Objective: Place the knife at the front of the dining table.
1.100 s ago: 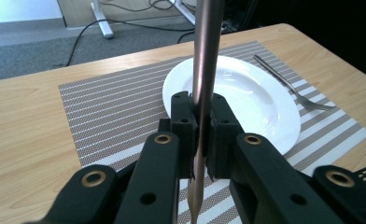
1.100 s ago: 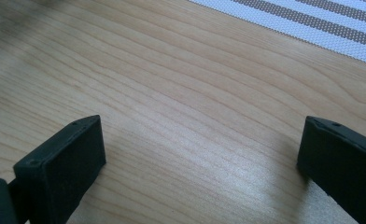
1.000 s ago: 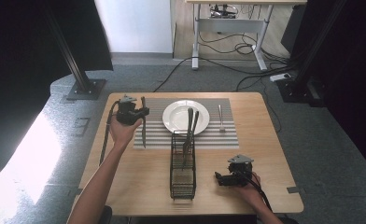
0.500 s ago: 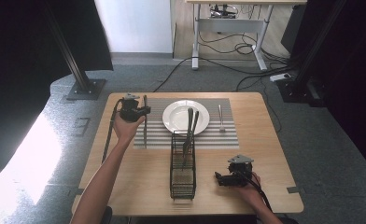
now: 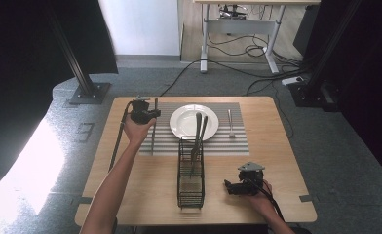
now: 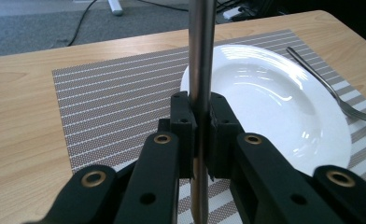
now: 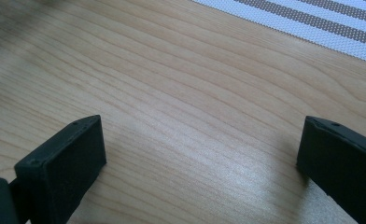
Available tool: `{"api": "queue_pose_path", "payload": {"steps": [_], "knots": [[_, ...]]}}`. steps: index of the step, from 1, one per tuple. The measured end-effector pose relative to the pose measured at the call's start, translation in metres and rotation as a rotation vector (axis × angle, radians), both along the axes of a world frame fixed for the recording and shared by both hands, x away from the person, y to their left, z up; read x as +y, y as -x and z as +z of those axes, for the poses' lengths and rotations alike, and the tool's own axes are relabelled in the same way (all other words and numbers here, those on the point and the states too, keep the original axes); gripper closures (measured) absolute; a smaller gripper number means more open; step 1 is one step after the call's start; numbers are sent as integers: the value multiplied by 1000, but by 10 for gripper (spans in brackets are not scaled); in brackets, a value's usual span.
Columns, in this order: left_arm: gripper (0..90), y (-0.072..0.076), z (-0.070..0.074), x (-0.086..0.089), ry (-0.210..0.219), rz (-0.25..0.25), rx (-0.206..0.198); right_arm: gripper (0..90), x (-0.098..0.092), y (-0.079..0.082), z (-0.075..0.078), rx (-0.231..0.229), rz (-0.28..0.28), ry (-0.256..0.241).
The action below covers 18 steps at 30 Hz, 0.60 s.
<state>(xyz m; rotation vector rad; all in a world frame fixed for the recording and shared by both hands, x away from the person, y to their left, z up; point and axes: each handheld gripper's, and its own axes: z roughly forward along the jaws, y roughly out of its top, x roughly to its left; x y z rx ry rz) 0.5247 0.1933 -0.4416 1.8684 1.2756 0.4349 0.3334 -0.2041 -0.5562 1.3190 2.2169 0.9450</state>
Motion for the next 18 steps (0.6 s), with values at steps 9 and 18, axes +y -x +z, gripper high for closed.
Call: {"api": "queue_pose_path", "payload": {"steps": [9,18], "knots": [[825,-22,-18,2,48,44,49,5,1,-1,0,-1,4,2],[826,-39,-34,-1,66,89,97,4,3,-2,0,1,4,1]]}}
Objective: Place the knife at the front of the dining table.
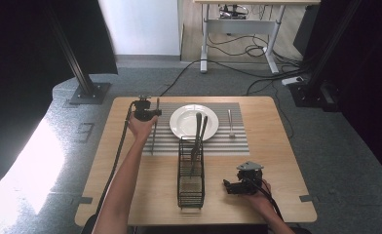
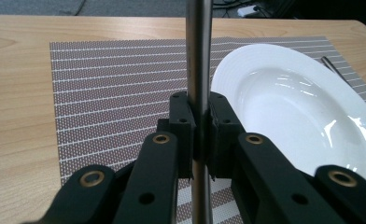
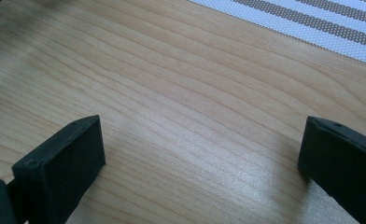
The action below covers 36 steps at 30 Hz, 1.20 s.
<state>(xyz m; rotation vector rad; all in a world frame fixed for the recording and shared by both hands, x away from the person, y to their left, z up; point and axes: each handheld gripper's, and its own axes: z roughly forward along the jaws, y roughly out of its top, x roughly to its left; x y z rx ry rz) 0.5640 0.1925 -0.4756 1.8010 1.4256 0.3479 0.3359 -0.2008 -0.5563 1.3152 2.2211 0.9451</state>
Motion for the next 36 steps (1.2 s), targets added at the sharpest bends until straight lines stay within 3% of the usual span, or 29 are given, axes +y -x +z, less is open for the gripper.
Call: {"api": "queue_pose_path", "payload": {"steps": [10,32,36], "knots": [[825,-11,-12,-3,5,21,43,4,0,0,0,0,0,0],[830,-27,-33,-6,-48,55,91,7,0,0,0,0,-1,0],[830,-30,-39,-5,-40,61,105,9,0,1,0,-1,-1,1]]}}
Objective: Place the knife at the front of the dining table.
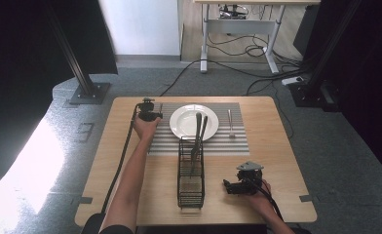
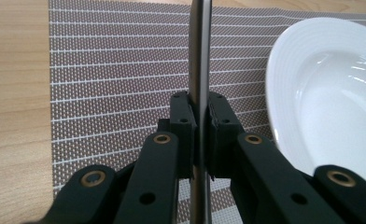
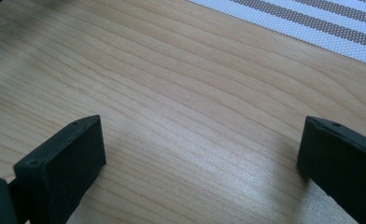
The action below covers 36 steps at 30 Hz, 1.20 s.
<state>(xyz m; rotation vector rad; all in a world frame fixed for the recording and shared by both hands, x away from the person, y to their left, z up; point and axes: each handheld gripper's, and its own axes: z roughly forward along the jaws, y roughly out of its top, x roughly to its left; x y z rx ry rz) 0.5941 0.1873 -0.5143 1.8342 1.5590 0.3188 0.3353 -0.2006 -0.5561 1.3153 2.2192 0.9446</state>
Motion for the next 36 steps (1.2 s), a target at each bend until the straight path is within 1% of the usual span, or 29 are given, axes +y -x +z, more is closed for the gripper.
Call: {"api": "queue_pose_path", "payload": {"steps": [9,11,13,16,21,27,32,36], "knots": [[826,-6,-12,-1,-19,19,25,11,0,1,0,1,1,0],[826,-6,-14,-2,-30,17,32,10,0,1,0,0,1,1],[826,-6,-16,-4,-35,20,31,10,0,1,0,1,3,0],[826,-7,-16,-6,-52,18,33,11,0,1,0,1,3,-1],[826,-8,-17,-5,-62,24,37,11,0,1,0,1,4,-1],[825,-11,-16,-5,-81,18,36,11,0,1,0,1,3,-1],[823,-15,-17,-6,-81,21,35,11,0,1,0,1,4,-1],[821,-16,-17,-8,-114,9,22,11,0,1,0,1,4,-1]]}}
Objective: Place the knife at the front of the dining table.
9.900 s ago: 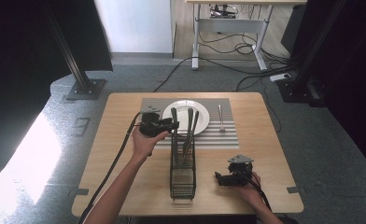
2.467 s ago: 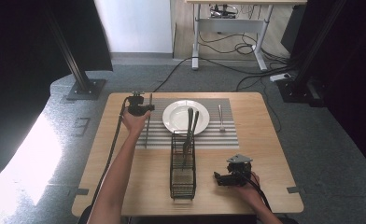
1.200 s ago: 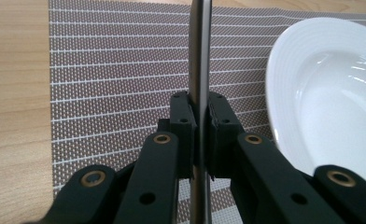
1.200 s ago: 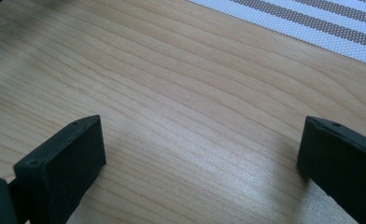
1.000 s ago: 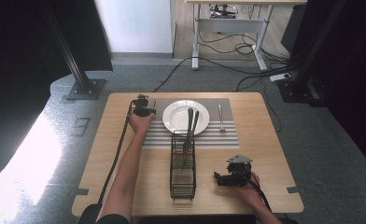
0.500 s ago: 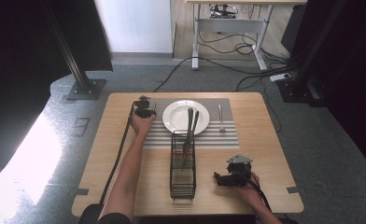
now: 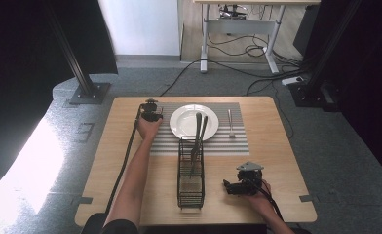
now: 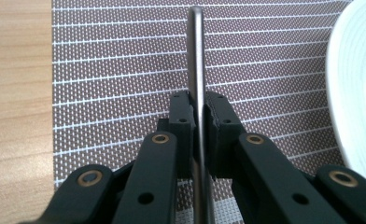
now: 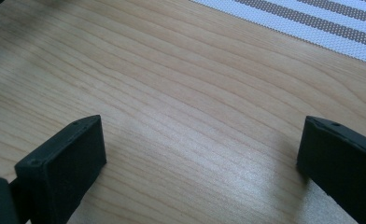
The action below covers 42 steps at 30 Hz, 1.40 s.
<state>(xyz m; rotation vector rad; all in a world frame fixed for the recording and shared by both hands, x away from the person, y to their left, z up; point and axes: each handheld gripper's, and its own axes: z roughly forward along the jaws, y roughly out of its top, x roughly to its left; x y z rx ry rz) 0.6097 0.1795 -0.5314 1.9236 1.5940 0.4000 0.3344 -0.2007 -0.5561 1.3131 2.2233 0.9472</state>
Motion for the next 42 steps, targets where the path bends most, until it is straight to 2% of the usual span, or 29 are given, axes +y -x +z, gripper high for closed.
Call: {"api": "queue_pose_path", "payload": {"steps": [3,11,15,17,18,26,28,36,38,40,42], "knots": [[817,1,-1,-1,-14,-7,-13,12,0,0,0,-1,1,0],[784,3,-2,0,-7,-18,-23,12,0,1,0,0,5,-1],[771,2,0,6,-37,-6,-23,12,0,1,0,0,7,-1],[767,2,-1,13,-1,-2,-16,11,0,1,0,0,8,-1],[765,2,-1,15,4,-2,-17,11,0,1,0,0,8,-1],[778,2,-1,16,-11,-4,-35,11,0,1,0,0,8,-1],[781,1,-3,15,-3,6,-47,11,0,1,0,0,8,-1],[780,-6,-4,18,25,13,-42,11,0,1,0,0,8,-1],[746,-5,-3,20,49,6,-43,11,-1,1,0,0,9,-2],[670,0,-1,21,60,1,-61,11,-1,1,0,0,11,-2],[624,6,-1,21,71,-25,-38,11,-1,2,0,-2,13,-1]]}}
